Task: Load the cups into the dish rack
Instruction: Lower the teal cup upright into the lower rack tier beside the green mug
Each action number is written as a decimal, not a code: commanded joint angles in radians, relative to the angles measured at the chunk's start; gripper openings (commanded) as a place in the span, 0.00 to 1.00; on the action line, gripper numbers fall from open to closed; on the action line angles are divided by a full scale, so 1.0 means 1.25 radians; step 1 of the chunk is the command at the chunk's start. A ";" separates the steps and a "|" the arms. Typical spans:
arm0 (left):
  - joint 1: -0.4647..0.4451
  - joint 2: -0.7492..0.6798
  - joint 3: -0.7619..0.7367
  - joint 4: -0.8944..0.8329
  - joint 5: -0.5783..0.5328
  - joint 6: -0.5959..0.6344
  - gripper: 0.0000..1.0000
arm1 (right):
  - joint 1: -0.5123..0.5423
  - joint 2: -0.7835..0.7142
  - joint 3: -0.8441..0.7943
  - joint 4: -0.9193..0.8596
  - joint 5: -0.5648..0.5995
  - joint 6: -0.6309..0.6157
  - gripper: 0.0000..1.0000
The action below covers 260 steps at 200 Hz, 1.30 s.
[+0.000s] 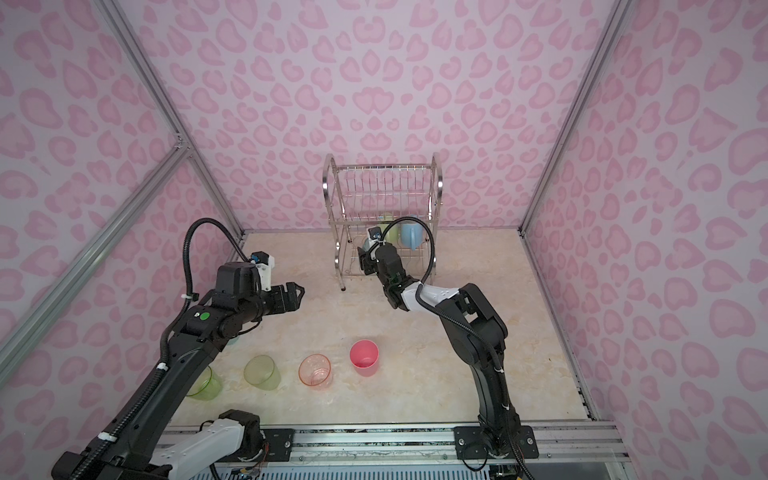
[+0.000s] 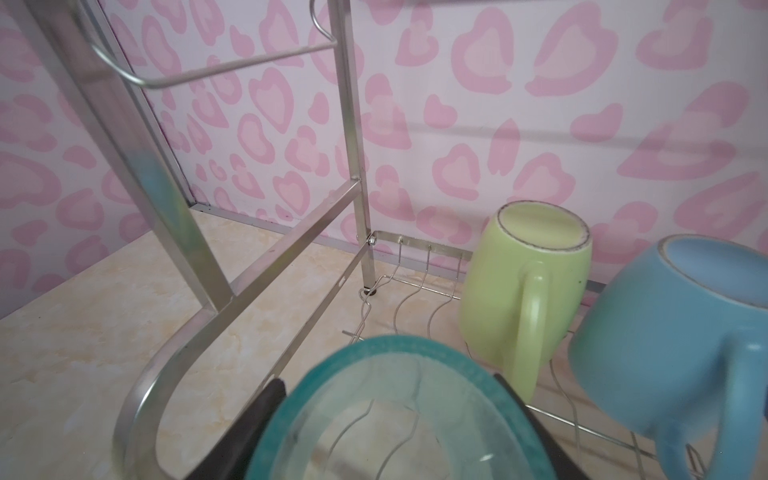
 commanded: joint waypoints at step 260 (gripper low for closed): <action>0.007 -0.029 -0.017 0.022 0.004 -0.004 0.91 | 0.013 0.252 0.321 -0.094 0.142 -0.009 0.55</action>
